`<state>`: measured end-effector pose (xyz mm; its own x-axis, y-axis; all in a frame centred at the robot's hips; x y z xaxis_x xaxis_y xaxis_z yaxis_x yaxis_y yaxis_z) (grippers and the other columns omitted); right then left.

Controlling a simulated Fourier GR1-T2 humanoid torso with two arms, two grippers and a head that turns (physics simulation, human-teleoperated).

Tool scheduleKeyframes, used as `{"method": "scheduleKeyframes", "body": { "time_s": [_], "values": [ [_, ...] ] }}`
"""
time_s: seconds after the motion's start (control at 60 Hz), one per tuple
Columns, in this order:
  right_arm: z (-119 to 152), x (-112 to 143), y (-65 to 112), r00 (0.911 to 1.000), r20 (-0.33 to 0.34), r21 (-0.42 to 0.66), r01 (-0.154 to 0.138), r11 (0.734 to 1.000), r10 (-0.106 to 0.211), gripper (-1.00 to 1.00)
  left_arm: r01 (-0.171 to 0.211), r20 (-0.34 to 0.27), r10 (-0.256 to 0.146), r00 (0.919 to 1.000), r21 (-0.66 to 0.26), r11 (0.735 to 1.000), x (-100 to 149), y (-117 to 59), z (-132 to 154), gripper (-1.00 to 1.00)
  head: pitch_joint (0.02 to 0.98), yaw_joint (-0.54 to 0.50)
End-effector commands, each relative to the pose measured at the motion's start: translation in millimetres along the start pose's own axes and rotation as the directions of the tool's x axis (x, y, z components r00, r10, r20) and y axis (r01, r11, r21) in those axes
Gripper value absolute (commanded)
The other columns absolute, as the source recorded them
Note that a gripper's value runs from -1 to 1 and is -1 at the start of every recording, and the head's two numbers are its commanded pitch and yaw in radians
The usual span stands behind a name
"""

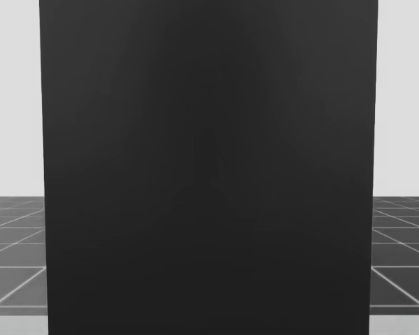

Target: Reach around the screen and pick up the object behind it.

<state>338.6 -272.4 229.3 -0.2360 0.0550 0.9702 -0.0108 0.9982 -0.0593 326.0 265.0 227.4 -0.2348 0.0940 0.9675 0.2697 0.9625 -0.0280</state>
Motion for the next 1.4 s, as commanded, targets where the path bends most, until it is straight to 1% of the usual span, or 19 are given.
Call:
{"method": "scheduleKeyframes", "body": {
  "time_s": [0.017, 0.117, 0.2, 0.267, 0.333, 0.483, 0.5, 0.7, 0.85, 0.933, 0.95, 1.0, 1.033, 1.133, 1.2, 1.233, 1.267, 1.333, 1.4],
  "values": [
    [3, -1, 0.9, 0.9999, -0.017, -0.034, -0.001, 0.999, 0.000, -1.00, -0.001, 0.000, 0.001, 1.0000, 0.000, 1.000, 0, 0.9, 0, -1.00, 0.056, 0.00],
    [5, -1, 5.6, 0.9999, 0.001, 0.040, 0.013, 0.999, -0.013, -1.00, 0.001, -0.010, -0.001, 1.0000, -0.012, 1.000, -1, 0.1, 0, -1.00, 0.056, 0.00],
    [5, 0, 7.4, 0.9997, -0.005, 0.067, -0.023, 0.997, 0.023, -1.00, 0.005, -0.032, -0.007, 0.9995, -0.045, 0.999, 0, -1.2, 0, -1.00, 0.057, -0.01],
    [7, 1, 6.1, 0.9999, -0.007, 0.119, -0.010, 0.993, 0.011, -1.00, 0.013, -0.066, -0.019, 0.9976, -0.082, 0.997, 2, -0.5, 2, -1.00, 0.054, -0.01],
    [9, 2, 6.6, 0.9995, 0.004, 0.159, -0.033, 0.987, 0.033, -1.00, 0.031, -0.067, -0.037, 0.9970, -0.093, 0.995, 7, 0.8, 5, -1.00, 0.053, -0.01],
    [18, 4, 7.3, 0.9983, -0.057, 0.279, 0.030, 0.960, -0.014, -1.00, 0.040, -0.097, -0.054, 0.9937, -0.144, 0.989, 20, 4.7, 18, -1.00, 0.060, -0.01],
    [21, 5, 6.1, 0.9972, -0.069, 0.310, 0.049, 0.949, -0.029, -1.00, 0.050, -0.107, -0.068, 0.9919, -0.165, 0.985, 22, 5.8, 21, -1.00, 0.061, -0.01],
    [40, 8, -6.0, 0.9959, -0.073, 0.449, 0.081, 0.890, -0.054, -1.00, 0.041, -0.165, -0.088, 0.9823, -0.271, 0.962, 25, 13.4, 46, -1.00, 0.065, -0.01],
    [53, 8, -13.6, 0.9960, -0.077, 0.521, 0.078, 0.850, -0.044, -1.00, 0.066, -0.184, -0.142, 0.9725, -0.365, 0.929, 24, 17.1, 66, -1.00, 0.067, -0.01],
    [62, 9, -15.3, 0.9954, -0.078, 0.576, 0.090, 0.813, -0.054, -1.00, 0.052, -0.191, -0.148, 0.9703, -0.431, 0.901, 25, 18.4, 76, -1.00, 0.068, -0.01],
    [66, 11, -15.6, 0.9959, -0.075, 0.605, 0.085, 0.791, -0.050, -1.00, 0.042, -0.196, -0.146, 0.9698, -0.455, 0.889, 25, 18.8, 79, -1.00, 0.069, -0.01],
    [70, 12, -15.7, 0.9962, -0.074, 0.634, 0.082, 0.769, -0.046, -1.00, 0.032, -0.199, -0.142, 0.9698, -0.474, 0.880, 25, 18.9, 82, -1.00, 0.070, -0.01],
    [75, 12, -15.5, 0.9962, -0.077, 0.669, 0.082, 0.739, -0.041, -1.00, 0.012, -0.206, -0.133, 0.9695, -0.501, 0.866, 26, 19.4, 84, -1.00, 0.072, -0.01],
    [84, 8, -12.6, 0.9957, -0.087, 0.719, 0.085, 0.690, -0.031, -1.00, 0.003, -0.212, -0.140, 0.9672, -0.542, 0.841, 24, 17.2, 89, -1.00, 0.075, -0.01],
    [89, 2, -10.3, 0.9957, -0.086, 0.735, 0.086, 0.672, -0.032, -1.00, 0.008, -0.216, -0.156, 0.9638, -0.561, 0.828, 21, 15.0, 90, -1.00, 0.077, -0.01],
    [92, -3, -7.4, 0.9937, -0.102, 0.718, 0.106, 0.687, -0.047, -1.00, 0.010, -0.217, -0.162, 0.9625, -0.570, 0.821, 19, 13.5, 91, -1.00, 0.079, -0.01],
    [93, -9, -4.7, 0.9939, -0.095, 0.725, 0.108, 0.681, -0.056, -1.00, 0.011, -0.220, -0.169, 0.9607, -0.578, 0.816, 16, 11.8, 92, -1.00, 0.081, -0.01],
    [95, -19, -2.3, 0.9951, -0.094, 0.745, 0.091, 0.661, -0.031, -1.00, 0.017, -0.225, -0.182, 0.9573, -0.586, 0.810, 12, 9.0, 93, -1.00, 0.085, -0.02],
    [94, -25, -0.5, 0.9945, -0.097, 0.754, 0.099, 0.650, -0.039, -1.00, 0.016, -0.228, -0.187, 0.9556, -0.594, 0.804, 10, 6.6, 93, -1.00, 0.089, -0.02]
  ]
}}
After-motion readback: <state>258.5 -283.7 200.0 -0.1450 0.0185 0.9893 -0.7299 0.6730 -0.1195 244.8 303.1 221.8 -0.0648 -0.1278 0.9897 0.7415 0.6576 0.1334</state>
